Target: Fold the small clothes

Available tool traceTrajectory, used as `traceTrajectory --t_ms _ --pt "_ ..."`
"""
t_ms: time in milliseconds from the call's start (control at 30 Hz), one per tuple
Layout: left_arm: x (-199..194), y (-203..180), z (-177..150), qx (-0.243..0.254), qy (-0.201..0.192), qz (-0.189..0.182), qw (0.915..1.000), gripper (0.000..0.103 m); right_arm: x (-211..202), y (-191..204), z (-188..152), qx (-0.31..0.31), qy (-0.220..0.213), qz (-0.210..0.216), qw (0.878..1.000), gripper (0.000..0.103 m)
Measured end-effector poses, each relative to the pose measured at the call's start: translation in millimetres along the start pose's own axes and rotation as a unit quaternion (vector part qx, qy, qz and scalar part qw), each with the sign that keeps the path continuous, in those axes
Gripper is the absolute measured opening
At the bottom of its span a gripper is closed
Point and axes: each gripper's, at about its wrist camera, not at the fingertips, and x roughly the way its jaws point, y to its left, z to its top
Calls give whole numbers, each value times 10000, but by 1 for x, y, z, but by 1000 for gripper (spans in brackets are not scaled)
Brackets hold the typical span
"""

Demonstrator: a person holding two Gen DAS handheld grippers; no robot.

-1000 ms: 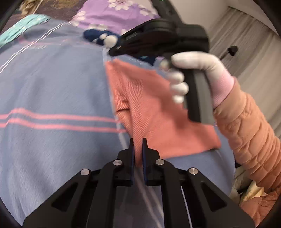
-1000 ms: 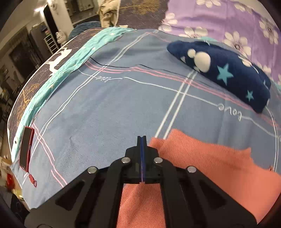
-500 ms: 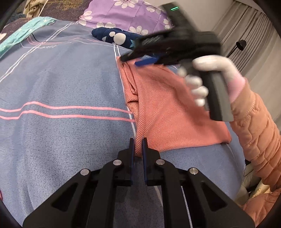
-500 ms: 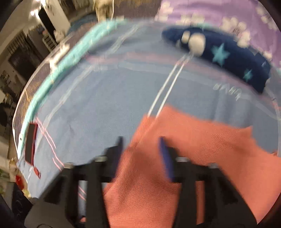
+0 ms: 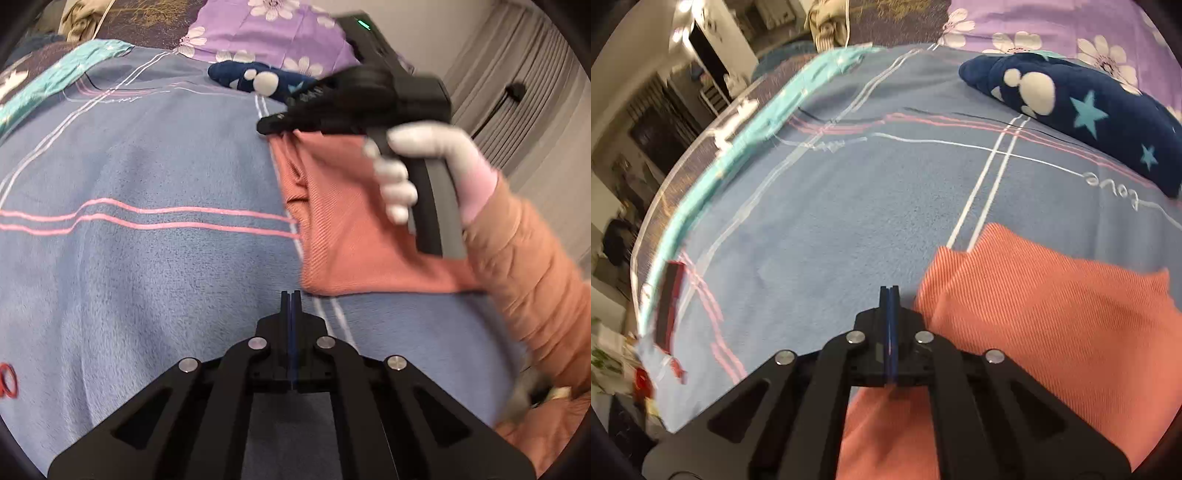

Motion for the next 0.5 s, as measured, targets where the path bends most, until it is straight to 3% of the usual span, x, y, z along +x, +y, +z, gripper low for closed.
traceTrajectory --t_ms 67,100,300,433,500 --pt "-4 2 1 -57 -51 -131 9999 16 -21 3 -9 -161 -169 -46 9997 6" --pt "-3 2 1 -30 -48 -113 9999 25 -35 5 -16 -307 -265 -128 9991 13" --pt "7 8 10 -217 -55 -125 9997 26 -106 30 -90 -1558 -601 -508 9846 40" --pt "3 16 15 -341 -149 55 9993 30 -110 58 -147 -2327 -340 -748 9691 50" --pt "-3 20 14 -432 -247 165 9986 36 -103 74 -173 -2768 -285 -967 9556 64"
